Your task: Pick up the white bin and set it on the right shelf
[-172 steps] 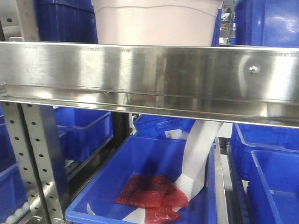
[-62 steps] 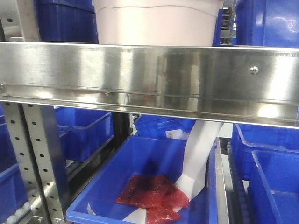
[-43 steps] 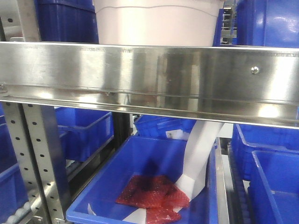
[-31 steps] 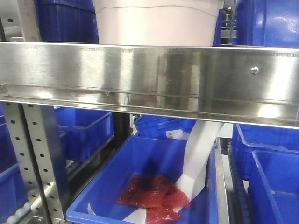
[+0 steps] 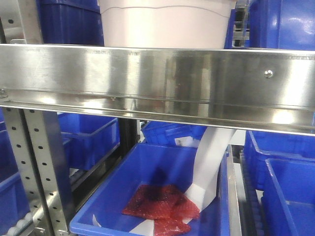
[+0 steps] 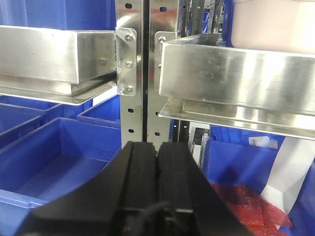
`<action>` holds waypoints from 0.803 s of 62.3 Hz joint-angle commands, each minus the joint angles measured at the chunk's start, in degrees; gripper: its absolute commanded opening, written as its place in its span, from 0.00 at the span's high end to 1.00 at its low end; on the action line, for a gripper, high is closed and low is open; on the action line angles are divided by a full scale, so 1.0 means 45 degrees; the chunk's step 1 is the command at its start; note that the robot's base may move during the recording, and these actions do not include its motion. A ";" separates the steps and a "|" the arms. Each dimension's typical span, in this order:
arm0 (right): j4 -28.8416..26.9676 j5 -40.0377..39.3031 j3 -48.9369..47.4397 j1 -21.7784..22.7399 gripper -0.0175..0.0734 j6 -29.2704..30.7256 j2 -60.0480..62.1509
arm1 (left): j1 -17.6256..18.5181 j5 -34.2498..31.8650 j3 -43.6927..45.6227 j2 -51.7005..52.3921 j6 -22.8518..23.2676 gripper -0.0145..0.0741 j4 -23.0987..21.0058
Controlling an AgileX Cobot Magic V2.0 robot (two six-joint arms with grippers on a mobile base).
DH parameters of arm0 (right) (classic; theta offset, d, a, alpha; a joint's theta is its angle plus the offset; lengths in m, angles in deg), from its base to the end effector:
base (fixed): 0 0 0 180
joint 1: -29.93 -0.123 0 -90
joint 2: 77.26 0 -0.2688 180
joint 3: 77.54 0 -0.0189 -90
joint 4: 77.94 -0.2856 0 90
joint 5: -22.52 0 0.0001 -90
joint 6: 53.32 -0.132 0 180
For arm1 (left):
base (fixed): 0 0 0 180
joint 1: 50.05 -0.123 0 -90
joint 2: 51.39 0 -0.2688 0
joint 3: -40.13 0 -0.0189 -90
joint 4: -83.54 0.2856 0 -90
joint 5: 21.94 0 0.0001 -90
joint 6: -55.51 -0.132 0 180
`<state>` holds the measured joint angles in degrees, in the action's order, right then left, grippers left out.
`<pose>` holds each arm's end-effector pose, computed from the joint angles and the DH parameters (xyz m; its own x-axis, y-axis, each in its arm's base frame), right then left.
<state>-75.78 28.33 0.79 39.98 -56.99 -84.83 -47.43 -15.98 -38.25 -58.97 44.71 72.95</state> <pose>0.1466 -0.0265 0.1937 -0.0246 0.0313 -0.9992 0.1790 0.9835 0.0264 0.1487 -0.0093 0.1931 -0.0314 0.0061 -0.9995 0.0649 0.9979 0.0040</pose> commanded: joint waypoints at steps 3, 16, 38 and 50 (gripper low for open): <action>0.0182 -0.1159 0.0011 -0.0063 0.73 0.0078 0.0226 | -0.0005 -0.1152 0.0003 0.0116 0.0066 0.97 -0.0124; 0.0182 -0.1292 0.0011 -0.1123 0.73 0.0078 0.0226 | -0.0005 -0.1152 0.0003 0.0116 0.0066 0.97 -0.0124; 0.0182 -0.2456 0.0011 -0.1122 0.73 0.0078 0.0226 | -0.0005 -0.1152 0.0003 0.0116 0.0066 0.97 -0.0124; 0.0169 -0.2457 0.0011 -0.1122 0.73 0.0067 0.0226 | -0.0005 -0.1152 0.0003 0.0116 0.0066 0.97 -0.0124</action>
<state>-75.78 22.52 0.79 34.79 -56.99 -84.83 -47.43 -16.06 -38.25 -58.97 44.71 72.95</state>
